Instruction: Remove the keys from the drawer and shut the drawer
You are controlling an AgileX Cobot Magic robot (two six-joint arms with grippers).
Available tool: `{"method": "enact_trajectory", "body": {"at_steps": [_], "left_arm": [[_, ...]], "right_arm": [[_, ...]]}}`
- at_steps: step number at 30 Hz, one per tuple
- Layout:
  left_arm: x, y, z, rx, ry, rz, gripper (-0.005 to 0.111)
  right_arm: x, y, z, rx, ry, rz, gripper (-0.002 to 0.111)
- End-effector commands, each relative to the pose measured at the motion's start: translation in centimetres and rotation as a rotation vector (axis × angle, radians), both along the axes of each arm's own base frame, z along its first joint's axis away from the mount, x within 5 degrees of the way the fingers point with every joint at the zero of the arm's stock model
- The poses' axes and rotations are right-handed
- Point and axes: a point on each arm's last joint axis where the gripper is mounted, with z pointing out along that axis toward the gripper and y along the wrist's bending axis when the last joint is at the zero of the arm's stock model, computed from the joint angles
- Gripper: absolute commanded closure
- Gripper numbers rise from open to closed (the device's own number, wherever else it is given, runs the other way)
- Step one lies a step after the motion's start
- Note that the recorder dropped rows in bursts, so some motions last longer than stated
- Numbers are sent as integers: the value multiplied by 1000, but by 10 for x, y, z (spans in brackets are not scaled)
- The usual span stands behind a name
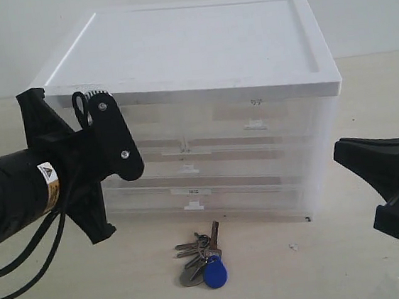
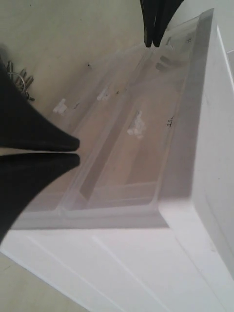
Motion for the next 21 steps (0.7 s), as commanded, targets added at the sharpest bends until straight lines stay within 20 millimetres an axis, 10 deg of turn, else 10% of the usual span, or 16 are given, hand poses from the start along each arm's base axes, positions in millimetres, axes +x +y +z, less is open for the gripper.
{"method": "enact_trajectory", "body": {"at_steps": [1, 21], "left_arm": [[11, 0, -1, -12, -69, 110, 102], [-40, -11, 54, -278, -98, -126, 102]], "right_arm": [[0, 1, 1, -5, -10, 11, 108], [4, -3, 3, 0, -39, -46, 108]]}}
